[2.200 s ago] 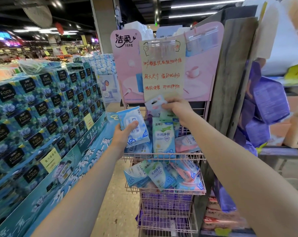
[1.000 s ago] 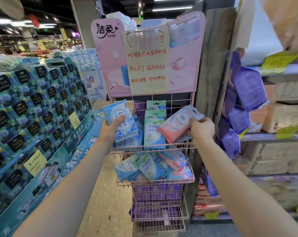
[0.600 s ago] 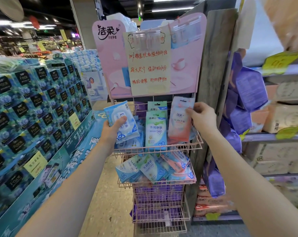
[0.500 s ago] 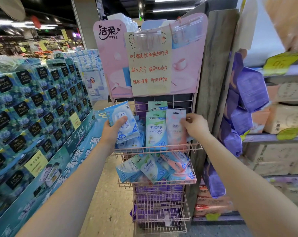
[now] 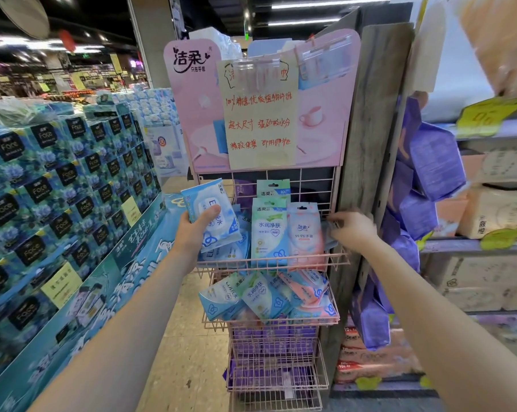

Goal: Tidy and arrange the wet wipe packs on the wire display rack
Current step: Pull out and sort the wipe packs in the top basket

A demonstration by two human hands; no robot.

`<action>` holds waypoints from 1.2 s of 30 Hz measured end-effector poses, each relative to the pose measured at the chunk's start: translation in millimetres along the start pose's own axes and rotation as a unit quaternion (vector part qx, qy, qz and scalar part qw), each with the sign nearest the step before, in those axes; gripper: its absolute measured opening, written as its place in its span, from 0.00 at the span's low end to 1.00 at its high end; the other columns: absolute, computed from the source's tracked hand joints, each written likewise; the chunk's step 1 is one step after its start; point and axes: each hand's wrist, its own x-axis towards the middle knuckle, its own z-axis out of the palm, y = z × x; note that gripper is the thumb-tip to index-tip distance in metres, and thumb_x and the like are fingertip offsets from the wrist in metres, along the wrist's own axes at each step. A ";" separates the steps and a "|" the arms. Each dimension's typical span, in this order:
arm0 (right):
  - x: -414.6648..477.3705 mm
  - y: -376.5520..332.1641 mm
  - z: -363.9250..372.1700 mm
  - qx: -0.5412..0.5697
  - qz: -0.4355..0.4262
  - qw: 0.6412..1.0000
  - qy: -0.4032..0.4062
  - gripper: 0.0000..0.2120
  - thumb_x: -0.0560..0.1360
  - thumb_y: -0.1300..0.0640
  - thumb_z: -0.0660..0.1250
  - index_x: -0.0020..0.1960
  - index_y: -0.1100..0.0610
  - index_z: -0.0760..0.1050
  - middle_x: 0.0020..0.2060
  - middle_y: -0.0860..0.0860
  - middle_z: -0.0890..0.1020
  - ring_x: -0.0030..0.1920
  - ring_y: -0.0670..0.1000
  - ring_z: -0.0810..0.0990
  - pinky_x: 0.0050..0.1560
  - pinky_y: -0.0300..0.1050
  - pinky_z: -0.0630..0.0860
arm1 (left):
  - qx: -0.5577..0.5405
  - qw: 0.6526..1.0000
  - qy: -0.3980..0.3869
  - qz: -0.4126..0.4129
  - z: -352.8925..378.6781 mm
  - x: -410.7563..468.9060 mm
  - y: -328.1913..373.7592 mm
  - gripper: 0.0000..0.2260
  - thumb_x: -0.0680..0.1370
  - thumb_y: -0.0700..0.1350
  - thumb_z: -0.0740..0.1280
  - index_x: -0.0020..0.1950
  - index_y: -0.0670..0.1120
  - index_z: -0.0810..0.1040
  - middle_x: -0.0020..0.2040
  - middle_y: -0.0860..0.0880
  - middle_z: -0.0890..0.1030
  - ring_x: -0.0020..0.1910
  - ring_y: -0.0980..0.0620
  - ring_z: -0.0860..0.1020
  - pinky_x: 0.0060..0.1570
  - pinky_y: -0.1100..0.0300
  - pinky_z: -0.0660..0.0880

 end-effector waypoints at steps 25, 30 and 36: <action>-14.0 -2.6 -3.1 0.006 -0.179 0.956 0.231 0.11 0.79 0.59 0.67 0.58 0.52 0.85 0.40 0.57 0.76 0.46 0.61 0.73 0.42 0.52 0.74 | 0.003 1.000 0.009 0.004 2.1 -2.1 1.0 0.18 0.78 0.49 0.75 0.64 0.51 0.73 0.56 0.50 0.84 0.50 0.52 0.84 0.47 0.52 0.80; -17.5 -12.5 -8.1 0.102 -0.191 0.951 0.219 0.11 0.82 0.58 0.65 0.59 0.55 0.84 0.45 0.55 0.78 0.46 0.57 0.79 0.47 0.46 0.75 | 0.002 1.000 0.008 0.004 2.3 -1.1 0.0 0.14 0.78 0.48 0.75 0.59 0.53 0.74 0.55 0.50 0.84 0.51 0.51 0.84 0.48 0.53 0.81; -20.5 -16.9 -6.7 0.205 -0.148 0.943 0.217 0.10 0.80 0.60 0.68 0.59 0.57 0.85 0.48 0.56 0.78 0.48 0.51 0.77 0.52 0.35 0.67 | 0.001 1.000 0.009 -0.004 0.1 -0.2 -0.1 0.19 0.76 0.49 0.76 0.63 0.51 0.74 0.58 0.47 0.85 0.54 0.47 0.85 0.56 0.46 0.81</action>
